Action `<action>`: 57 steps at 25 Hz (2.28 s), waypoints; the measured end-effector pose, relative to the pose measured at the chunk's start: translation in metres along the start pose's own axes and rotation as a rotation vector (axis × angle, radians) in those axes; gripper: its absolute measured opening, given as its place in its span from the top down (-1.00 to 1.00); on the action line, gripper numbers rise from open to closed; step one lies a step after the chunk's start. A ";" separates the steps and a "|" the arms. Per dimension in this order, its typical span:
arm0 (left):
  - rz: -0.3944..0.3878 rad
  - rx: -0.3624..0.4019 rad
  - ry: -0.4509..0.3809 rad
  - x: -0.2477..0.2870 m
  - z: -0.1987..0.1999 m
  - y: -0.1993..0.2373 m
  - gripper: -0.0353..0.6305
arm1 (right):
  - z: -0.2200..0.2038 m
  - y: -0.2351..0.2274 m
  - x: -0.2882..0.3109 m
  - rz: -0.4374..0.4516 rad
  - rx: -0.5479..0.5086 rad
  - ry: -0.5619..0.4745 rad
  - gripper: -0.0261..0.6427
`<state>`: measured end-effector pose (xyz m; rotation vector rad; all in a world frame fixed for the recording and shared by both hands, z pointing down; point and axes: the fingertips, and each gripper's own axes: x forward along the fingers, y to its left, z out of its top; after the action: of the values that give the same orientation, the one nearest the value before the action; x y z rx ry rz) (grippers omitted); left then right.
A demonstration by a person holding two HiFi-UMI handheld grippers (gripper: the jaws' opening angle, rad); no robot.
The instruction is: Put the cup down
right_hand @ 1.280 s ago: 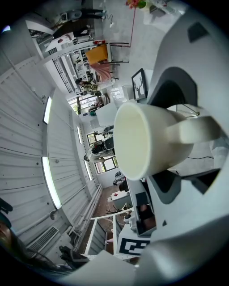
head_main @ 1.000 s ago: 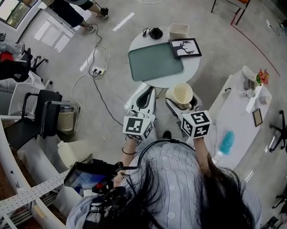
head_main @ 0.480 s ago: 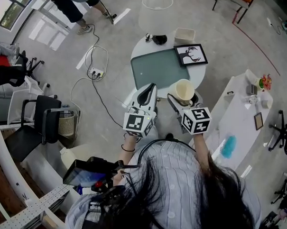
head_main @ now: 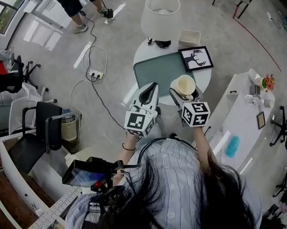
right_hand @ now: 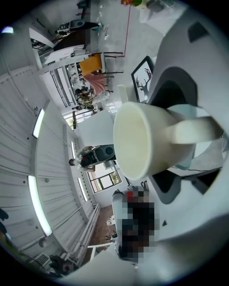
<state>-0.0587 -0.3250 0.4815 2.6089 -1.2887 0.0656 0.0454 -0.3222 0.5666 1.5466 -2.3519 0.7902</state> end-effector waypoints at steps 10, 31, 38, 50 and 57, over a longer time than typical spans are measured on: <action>-0.051 -0.023 0.066 0.032 -0.015 0.038 0.84 | -0.012 -0.017 0.082 -0.045 -0.033 0.054 -0.25; -0.089 -0.036 0.162 0.069 -0.046 0.081 0.84 | -0.059 -0.085 0.177 -0.189 0.004 0.248 -0.25; -0.092 -0.036 0.163 0.068 -0.045 0.084 0.84 | -0.068 -0.084 0.180 -0.200 -0.008 0.264 -0.25; -0.079 -0.038 0.174 0.055 -0.050 0.086 0.84 | -0.071 -0.084 0.184 -0.220 -0.060 0.313 -0.25; -0.067 -0.036 0.175 0.047 -0.052 0.088 0.84 | -0.076 -0.080 0.186 -0.193 -0.158 0.362 -0.25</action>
<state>-0.0963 -0.4015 0.5547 2.5490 -1.1319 0.2517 0.0301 -0.4504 0.7397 1.4034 -1.9257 0.7463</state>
